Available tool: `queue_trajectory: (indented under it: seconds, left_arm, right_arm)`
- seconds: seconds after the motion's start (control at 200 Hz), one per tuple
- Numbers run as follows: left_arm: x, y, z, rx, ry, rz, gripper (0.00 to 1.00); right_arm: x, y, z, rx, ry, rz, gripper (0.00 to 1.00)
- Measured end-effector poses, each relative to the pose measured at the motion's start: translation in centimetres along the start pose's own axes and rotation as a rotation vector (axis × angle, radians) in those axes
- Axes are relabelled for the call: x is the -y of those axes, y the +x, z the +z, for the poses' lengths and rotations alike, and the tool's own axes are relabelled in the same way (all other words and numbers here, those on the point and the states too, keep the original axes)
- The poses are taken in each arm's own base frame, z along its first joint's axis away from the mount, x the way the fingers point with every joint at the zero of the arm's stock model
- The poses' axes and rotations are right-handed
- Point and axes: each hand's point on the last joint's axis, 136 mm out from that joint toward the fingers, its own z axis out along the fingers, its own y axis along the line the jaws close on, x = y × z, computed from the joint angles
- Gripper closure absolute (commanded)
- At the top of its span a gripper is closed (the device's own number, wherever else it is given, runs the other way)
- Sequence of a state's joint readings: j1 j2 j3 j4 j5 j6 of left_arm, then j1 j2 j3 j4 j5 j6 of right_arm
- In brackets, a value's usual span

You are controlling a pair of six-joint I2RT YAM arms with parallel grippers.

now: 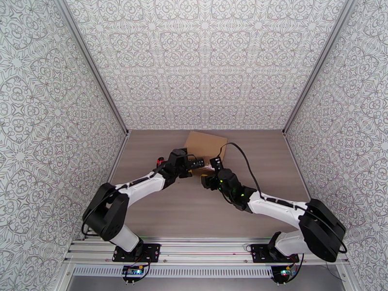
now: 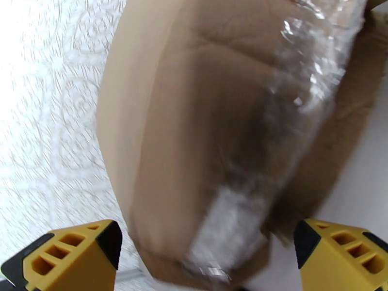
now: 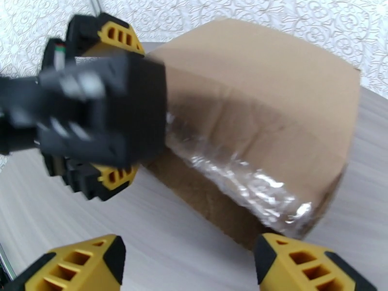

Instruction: Unpack the express box

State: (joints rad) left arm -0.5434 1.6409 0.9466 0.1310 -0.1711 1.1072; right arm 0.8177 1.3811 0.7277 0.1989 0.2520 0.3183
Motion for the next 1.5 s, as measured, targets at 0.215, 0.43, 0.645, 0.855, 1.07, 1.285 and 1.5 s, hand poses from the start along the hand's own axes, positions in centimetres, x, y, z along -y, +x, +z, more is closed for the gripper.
queue_trajectory:
  seconds: [0.215,0.43,0.645,0.855,1.07,1.285,1.5]
  left_arm:
    - [0.2,-0.6,2.9,0.018,-0.114,0.141,0.01]
    - [-0.7,-1.0,4.7,-0.023,-0.232,0.234,0.46]
    - [-3.8,-3.3,3.6,-0.031,-0.256,0.189,0.60]
    - [-3.7,-4.0,2.0,-0.084,-0.163,0.146,0.76]
    - [-4.1,-5.5,0.6,-0.161,-0.076,0.061,0.78]
    - [-3.6,-6.5,-1.6,-0.235,-0.002,-0.014,0.79]
    - [-3.7,-5.2,-3.2,-0.363,0.034,-0.062,0.85]
  right_arm:
    - [1.4,-1.4,-1.4,0.031,0.055,0.009,0.24]
    - [2.2,-1.8,-1.7,0.042,0.086,0.002,0.24]
    - [2.3,-1.8,-1.7,0.041,0.090,0.007,0.26]
    - [2.2,-1.5,-1.7,0.029,0.081,0.040,0.34]
    - [1.7,-1.7,-1.2,0.020,0.071,0.085,0.41]
    - [1.5,-1.1,0.5,0.026,0.068,0.097,0.43]
    - [0.8,-2.1,2.3,0.095,0.047,0.116,0.43]
